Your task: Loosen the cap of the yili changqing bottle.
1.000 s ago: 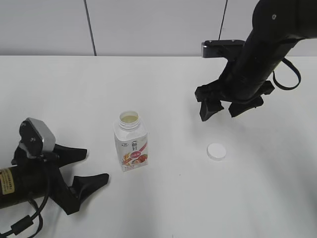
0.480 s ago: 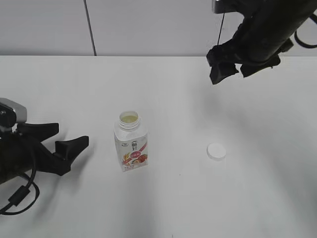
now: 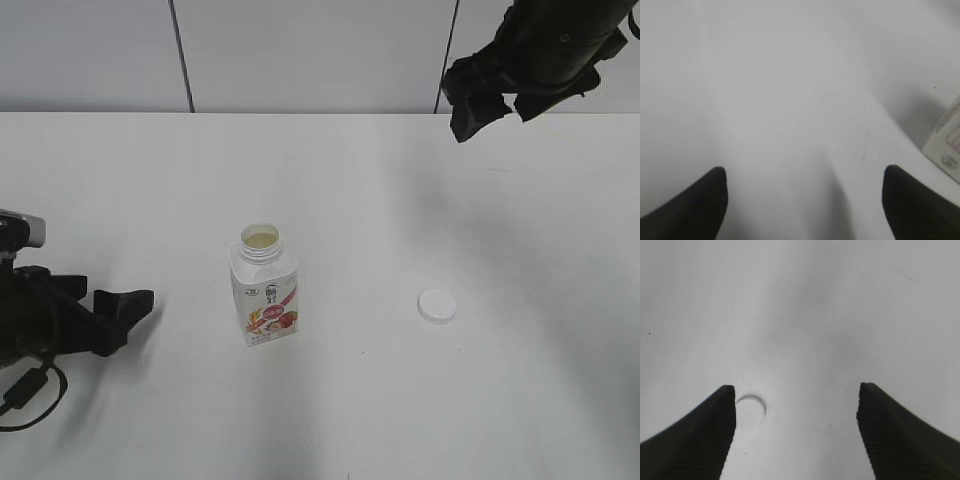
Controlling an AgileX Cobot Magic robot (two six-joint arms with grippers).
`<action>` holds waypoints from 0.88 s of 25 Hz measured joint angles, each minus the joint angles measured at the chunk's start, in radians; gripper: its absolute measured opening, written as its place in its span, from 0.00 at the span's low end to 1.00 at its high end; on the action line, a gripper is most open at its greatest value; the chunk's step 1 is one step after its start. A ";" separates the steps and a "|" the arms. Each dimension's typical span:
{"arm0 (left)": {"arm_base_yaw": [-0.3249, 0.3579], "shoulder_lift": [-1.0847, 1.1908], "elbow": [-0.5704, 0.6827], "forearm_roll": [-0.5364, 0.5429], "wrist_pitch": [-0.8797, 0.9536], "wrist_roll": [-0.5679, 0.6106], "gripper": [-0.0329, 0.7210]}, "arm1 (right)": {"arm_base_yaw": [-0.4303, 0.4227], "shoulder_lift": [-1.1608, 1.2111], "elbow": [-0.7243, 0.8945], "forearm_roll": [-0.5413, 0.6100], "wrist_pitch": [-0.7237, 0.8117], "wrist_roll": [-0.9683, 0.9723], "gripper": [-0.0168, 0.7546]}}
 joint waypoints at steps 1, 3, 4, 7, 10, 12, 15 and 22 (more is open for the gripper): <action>0.000 -0.001 0.000 0.000 0.024 -0.022 0.81 | 0.000 0.000 -0.001 -0.001 0.003 0.000 0.79; 0.000 -0.001 0.000 0.003 0.058 -0.059 0.81 | 0.000 -0.001 -0.001 -0.002 0.007 0.000 0.79; 0.000 -0.001 0.000 0.008 0.067 -0.077 0.81 | 0.000 -0.002 -0.002 -0.002 0.009 0.000 0.79; 0.000 -0.001 -0.004 0.042 0.085 -0.151 0.81 | 0.000 -0.004 -0.002 -0.003 0.016 0.000 0.79; 0.000 -0.002 -0.040 0.114 0.167 -0.207 0.81 | 0.000 -0.006 -0.002 -0.008 0.027 0.000 0.79; 0.000 -0.008 -0.072 0.181 0.210 -0.221 0.81 | 0.000 -0.011 -0.002 -0.018 0.032 0.000 0.79; 0.000 -0.049 -0.121 0.225 0.281 -0.273 0.81 | 0.000 -0.025 -0.002 -0.034 0.037 0.000 0.79; 0.000 -0.254 -0.280 0.287 0.585 -0.390 0.81 | 0.000 -0.040 -0.003 -0.087 0.054 0.000 0.79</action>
